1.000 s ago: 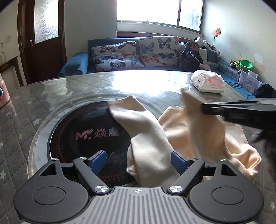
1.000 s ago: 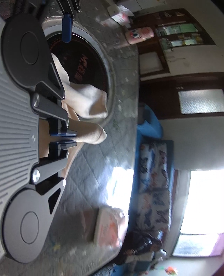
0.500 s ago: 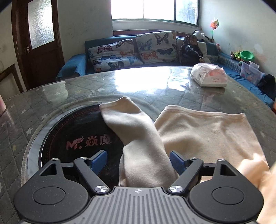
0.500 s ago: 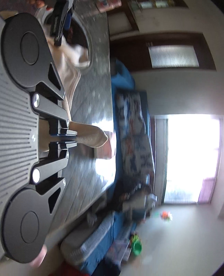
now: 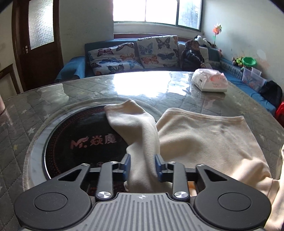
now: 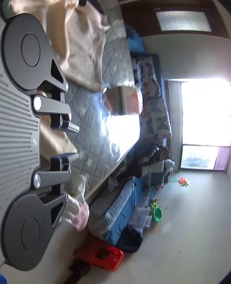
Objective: Fold clothes
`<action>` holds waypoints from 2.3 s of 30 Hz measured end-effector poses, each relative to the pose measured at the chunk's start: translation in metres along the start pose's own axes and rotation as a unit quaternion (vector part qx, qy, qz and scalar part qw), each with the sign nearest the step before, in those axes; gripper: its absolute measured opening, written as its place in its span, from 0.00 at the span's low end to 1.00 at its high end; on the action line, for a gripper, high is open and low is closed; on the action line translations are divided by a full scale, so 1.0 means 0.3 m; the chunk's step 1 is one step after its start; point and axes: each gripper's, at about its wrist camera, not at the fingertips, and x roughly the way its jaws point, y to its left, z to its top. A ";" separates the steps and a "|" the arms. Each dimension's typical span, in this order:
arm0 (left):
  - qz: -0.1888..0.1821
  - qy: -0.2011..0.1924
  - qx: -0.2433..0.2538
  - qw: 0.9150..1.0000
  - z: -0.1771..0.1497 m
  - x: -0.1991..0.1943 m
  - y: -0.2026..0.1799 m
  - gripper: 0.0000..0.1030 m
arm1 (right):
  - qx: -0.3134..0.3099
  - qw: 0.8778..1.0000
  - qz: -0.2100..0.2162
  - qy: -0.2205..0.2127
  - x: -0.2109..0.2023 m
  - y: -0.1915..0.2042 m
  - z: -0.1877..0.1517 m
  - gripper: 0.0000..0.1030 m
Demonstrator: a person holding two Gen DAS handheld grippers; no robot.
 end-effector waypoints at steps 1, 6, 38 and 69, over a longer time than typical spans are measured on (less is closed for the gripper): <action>-0.002 -0.002 -0.003 1.000 -0.002 -0.008 0.007 0.20 | 0.004 1.000 0.020 -0.001 -0.009 0.018 0.002 0.40; -0.007 -0.019 -0.021 1.000 -0.024 -0.071 0.035 0.10 | -0.013 0.994 0.107 0.010 -0.030 0.144 -0.031 0.55; 0.015 -0.048 -0.020 0.999 -0.087 -0.147 0.076 0.05 | -0.097 0.976 0.186 0.050 -0.020 0.353 -0.216 0.96; -0.131 -0.010 0.134 0.982 -0.391 -0.508 -0.076 0.35 | -0.190 0.916 0.346 0.070 -0.195 0.446 -0.210 0.56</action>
